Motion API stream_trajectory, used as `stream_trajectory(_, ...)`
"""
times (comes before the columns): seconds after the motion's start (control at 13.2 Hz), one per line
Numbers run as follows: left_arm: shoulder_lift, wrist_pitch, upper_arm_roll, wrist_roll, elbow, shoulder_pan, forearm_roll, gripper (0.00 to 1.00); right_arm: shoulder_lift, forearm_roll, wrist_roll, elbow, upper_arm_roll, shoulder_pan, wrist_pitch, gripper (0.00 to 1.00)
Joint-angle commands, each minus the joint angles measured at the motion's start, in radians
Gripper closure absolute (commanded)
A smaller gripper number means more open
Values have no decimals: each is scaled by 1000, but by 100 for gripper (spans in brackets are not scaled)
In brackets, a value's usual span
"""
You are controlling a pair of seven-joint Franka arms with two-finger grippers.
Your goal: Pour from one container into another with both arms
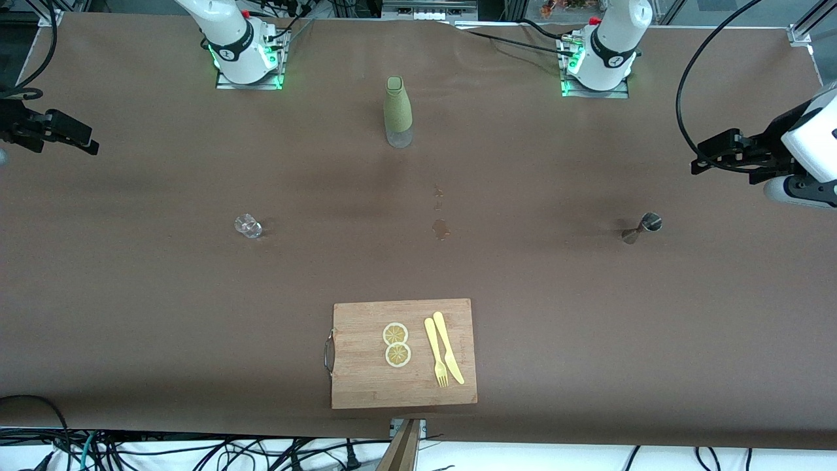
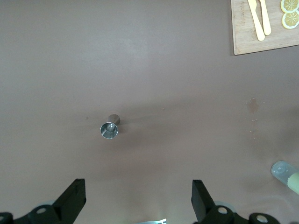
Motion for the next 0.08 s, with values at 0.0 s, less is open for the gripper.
stream_trajectory(0.0,10,1,1,34,19,2,-1,0,7,-3,8,26,6,-5,-22,0)
